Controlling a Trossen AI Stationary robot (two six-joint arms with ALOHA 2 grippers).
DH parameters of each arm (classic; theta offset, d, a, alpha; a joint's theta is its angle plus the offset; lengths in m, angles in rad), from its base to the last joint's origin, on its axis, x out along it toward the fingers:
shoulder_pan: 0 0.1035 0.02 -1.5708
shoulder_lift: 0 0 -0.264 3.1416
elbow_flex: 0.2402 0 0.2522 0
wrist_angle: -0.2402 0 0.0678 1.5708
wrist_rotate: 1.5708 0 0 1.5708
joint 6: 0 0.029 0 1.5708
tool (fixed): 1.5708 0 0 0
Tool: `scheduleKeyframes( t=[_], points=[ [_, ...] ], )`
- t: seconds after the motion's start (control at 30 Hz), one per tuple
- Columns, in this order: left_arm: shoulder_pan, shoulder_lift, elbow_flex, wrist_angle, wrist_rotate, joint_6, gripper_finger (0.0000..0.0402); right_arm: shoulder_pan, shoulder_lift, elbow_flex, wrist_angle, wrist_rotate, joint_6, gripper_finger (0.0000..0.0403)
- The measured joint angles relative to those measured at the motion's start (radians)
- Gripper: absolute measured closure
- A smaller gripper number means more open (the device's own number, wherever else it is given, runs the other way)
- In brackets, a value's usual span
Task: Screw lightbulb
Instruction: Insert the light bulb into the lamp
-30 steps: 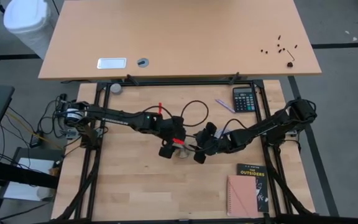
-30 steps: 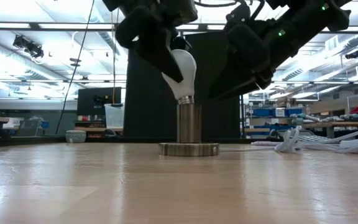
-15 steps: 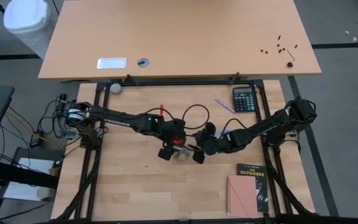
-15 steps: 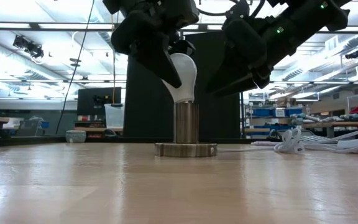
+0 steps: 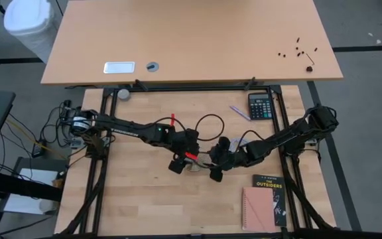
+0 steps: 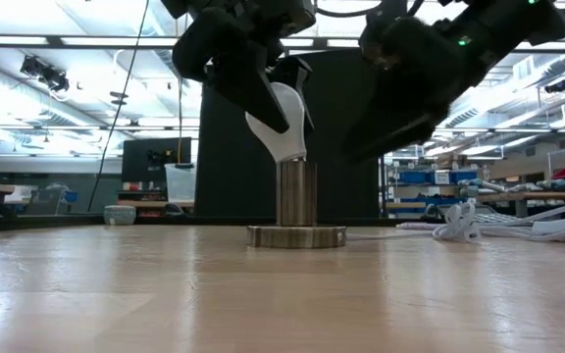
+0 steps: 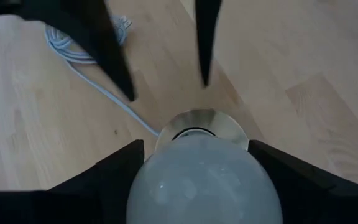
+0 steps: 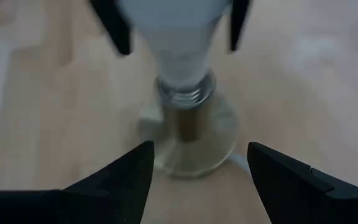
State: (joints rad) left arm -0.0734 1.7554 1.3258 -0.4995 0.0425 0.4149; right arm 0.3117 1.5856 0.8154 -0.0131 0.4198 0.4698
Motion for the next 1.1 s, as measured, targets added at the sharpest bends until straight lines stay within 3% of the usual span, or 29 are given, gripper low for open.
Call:
scheduleKeyframes(
  t=[0.63, 1.1],
  points=[
    [0.0, 0.0, 0.0, -0.03, -0.018, 0.027, 0.009, 0.02, 0.0, 0.0, 0.037, 0.031, -0.02, 0.0135],
    [-0.003, 0.097, 0.196, -0.26, -0.049, 0.053, 0.009, 0.014, -0.001, -0.024, 0.034, 0.033, 0.059, 0.0135]
  ],
)
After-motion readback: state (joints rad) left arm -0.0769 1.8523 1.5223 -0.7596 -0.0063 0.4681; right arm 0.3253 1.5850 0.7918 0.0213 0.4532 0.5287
